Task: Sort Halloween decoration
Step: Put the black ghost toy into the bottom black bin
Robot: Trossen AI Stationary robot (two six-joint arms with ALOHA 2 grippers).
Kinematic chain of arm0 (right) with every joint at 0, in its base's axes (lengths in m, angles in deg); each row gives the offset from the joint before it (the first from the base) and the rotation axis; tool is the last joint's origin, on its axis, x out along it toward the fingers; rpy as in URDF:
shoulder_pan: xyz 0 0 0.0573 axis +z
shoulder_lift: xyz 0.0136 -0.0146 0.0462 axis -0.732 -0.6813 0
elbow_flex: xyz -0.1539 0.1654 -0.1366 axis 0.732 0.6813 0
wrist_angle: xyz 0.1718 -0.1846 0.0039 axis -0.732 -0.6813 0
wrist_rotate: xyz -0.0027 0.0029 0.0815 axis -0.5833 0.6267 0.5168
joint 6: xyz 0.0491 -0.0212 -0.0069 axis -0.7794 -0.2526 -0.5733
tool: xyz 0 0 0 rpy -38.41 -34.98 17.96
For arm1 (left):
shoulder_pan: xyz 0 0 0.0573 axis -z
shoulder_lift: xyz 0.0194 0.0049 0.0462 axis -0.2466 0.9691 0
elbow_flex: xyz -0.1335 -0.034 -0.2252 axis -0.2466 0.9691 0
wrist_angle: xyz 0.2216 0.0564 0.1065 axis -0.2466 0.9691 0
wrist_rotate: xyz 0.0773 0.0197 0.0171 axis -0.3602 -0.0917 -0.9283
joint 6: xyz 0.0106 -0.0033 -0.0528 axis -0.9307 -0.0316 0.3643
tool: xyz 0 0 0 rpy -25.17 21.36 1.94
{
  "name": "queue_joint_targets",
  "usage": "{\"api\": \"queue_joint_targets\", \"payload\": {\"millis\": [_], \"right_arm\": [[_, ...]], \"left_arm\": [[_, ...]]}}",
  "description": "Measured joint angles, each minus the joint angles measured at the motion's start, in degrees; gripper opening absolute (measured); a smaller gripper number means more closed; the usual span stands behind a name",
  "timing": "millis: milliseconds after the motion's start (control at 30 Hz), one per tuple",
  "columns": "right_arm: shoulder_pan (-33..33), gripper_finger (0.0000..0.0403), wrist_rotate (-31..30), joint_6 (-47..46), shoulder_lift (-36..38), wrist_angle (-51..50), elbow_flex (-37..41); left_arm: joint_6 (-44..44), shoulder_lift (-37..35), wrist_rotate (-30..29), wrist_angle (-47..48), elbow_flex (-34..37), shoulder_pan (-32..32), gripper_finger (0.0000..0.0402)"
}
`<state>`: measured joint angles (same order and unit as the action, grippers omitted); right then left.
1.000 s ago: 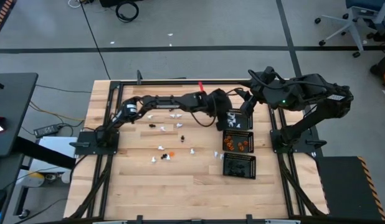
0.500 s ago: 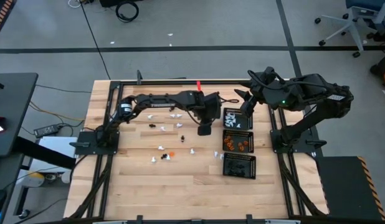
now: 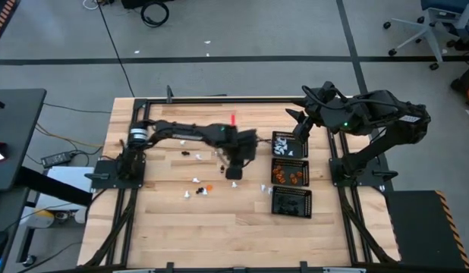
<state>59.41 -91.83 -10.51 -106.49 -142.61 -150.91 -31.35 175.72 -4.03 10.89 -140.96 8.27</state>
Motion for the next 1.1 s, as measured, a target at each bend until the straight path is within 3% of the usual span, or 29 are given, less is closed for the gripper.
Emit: {"api": "queue_joint_targets", "payload": {"millis": [233,400,600,833,1100], "right_arm": [[0.0,0.0158,0.0,2.2,0.0,0.5,0.0],[0.0,0.0158,0.0,3.2,0.0,0.8,0.0],[0.4,0.0158,0.3,2.6,0.0,2.7,0.0],[1.9,0.0158,0.4,0.6,-0.7,3.1,0.0],[2.6,0.0158,0.6,0.9,-3.1,3.1,0.0]], "left_arm": [[13.9,-15.5,-4.3,-15.4,24.4,3.9,0.0039],[20.8,-21.3,-6.4,-20.4,34.3,5.7,0.0041],[21.2,-20.7,-6.8,-23.2,35.8,8.4,0.0092],[25.3,-18.0,-13.1,-24.4,35.9,7.6,0.0174],[24.8,-16.5,-15.9,-26.3,35.7,7.1,0.0201]]}}
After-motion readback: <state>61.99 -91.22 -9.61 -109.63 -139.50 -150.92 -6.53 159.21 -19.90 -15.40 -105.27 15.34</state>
